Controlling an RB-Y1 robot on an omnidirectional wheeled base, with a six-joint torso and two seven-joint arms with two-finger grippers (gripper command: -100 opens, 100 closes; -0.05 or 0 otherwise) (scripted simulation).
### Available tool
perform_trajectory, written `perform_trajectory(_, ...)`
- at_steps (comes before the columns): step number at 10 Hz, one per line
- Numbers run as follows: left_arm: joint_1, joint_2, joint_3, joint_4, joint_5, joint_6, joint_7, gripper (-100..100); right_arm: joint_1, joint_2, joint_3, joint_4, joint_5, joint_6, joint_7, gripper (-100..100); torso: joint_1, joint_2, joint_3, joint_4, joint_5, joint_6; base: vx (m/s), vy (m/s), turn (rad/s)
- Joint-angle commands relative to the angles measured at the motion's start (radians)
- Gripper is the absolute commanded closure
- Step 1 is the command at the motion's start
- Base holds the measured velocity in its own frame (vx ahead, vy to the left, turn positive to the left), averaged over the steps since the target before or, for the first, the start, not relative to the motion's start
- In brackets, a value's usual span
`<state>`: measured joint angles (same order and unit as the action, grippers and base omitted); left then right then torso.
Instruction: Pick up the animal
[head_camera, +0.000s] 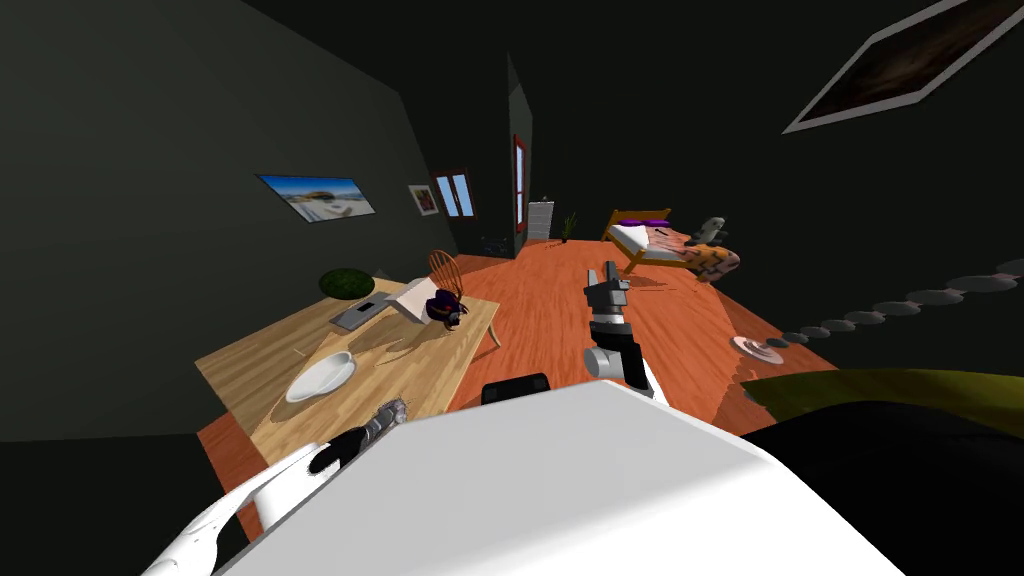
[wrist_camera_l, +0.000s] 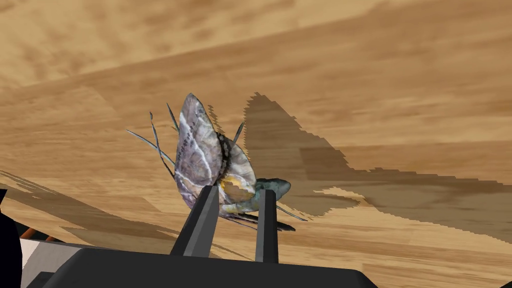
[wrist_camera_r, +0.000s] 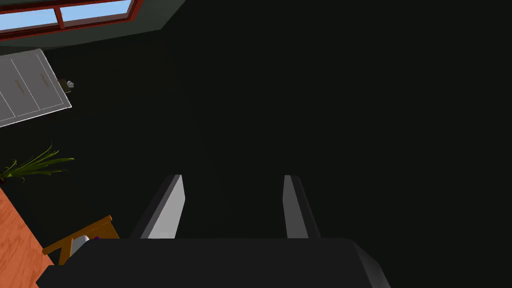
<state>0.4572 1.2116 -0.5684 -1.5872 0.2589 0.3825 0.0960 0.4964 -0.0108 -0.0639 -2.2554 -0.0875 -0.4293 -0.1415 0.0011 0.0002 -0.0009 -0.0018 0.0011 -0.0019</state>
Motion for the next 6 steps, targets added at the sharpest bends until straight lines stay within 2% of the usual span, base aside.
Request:
perform_trajectory(1,0.029,-0.007,0.049,0.015,0.050,-0.005,-0.040,100,0.000,0.000,0.000,0.000,0.000,0.000,0.000,0,0.000,0.000,0.000,0.000,0.000,0.000,-0.062,-0.039,-0.114)
perform_trajectory(2,0.056,-0.011,0.079,0.023,0.077,-0.008,-0.071,100,0.000,0.000,0.000,0.000,0.000,0.000,0.000,0,-0.001,0.000,0.000,0.000,0.000,0.000,-0.079,-0.061,-0.293)
perform_trajectory(3,0.056,-0.011,0.089,0.023,0.093,-0.008,-0.071,100,0.000,0.000,0.000,0.000,0.000,0.000,0.000,0,-0.002,0.000,0.000,0.000,0.000,0.002,-0.072,-0.040,-0.124)
perform_trajectory(4,0.083,-0.015,0.127,0.031,0.132,-0.011,-0.103,100,0.000,0.000,0.000,0.000,0.000,0.000,0.000,0,-0.002,0.000,0.000,0.000,-0.001,0.000,-0.083,-0.030,-0.223)
perform_trajectory(5,0.072,-0.017,0.108,0.027,0.106,-0.008,-0.084,100,0.000,0.000,0.000,0.000,0.000,0.000,0.000,0,-0.001,0.000,0.000,0.000,0.000,0.001,-0.040,-0.010,-0.056)
perform_trajectory(6,0.074,-0.018,0.112,0.027,0.109,-0.009,-0.089,0,0.000,0.000,0.000,0.000,0.000,0.000,0.000,0,0.000,-0.002,-0.001,-0.001,0.000,0.000,-0.006,-0.002,0.010)
